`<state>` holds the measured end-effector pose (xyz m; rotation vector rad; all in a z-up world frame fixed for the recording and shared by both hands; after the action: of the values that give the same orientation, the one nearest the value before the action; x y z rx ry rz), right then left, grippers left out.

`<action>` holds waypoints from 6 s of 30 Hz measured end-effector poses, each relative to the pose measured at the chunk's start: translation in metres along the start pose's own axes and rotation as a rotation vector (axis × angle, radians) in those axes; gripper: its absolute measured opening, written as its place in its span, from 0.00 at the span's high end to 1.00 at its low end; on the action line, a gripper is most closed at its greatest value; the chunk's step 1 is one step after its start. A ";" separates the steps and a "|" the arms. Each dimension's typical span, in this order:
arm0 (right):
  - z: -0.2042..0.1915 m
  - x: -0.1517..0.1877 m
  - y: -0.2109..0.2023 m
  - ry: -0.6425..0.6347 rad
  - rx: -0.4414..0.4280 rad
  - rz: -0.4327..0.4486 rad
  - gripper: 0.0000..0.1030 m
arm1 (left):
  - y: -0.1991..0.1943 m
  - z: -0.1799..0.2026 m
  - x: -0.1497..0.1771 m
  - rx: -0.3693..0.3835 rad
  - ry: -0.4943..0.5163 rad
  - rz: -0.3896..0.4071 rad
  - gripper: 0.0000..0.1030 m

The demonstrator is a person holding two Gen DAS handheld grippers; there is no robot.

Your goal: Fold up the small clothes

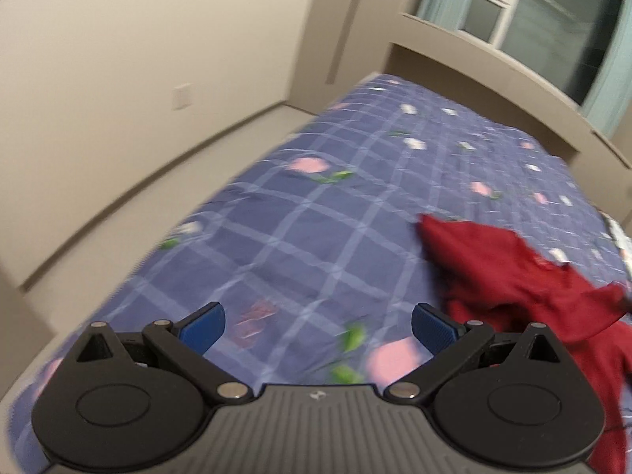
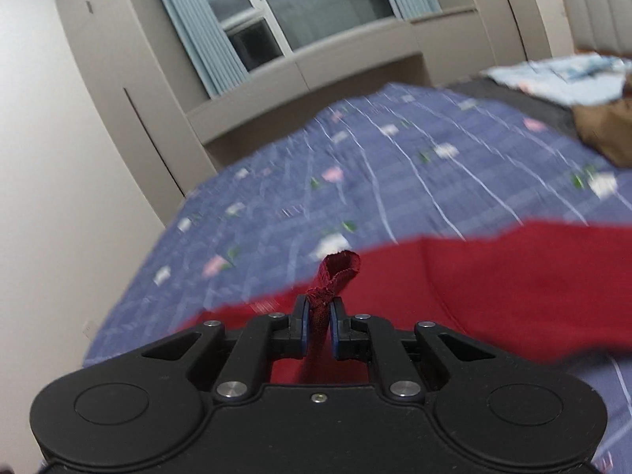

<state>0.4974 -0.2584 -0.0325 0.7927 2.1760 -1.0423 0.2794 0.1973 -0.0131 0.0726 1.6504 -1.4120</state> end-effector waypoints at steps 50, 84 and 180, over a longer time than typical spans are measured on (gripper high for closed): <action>0.054 0.020 0.015 -0.142 0.112 -0.053 0.86 | 0.140 0.129 -0.048 0.262 0.205 -0.133 0.35; 0.043 0.036 0.015 -0.235 0.004 -0.032 0.22 | 0.153 0.160 -0.032 -0.061 0.251 -0.020 0.06; -0.209 0.082 0.150 -0.625 -0.103 -0.289 0.82 | 0.002 0.034 0.001 -0.014 -0.057 0.032 0.01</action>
<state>0.4997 0.0109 -0.0529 0.0714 1.7996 -1.1187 0.2998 0.1700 -0.0119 0.0505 1.6057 -1.3664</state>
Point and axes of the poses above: each gripper's, at about its wrist camera, not at the fingertips, and y roughly the way its jaws point, z to its right, x to its underside, the point moved 1 cm from there along y, roughly the way its jaws point, and after that the axes turned 12 degrees about -x, right-handed, at the moved point
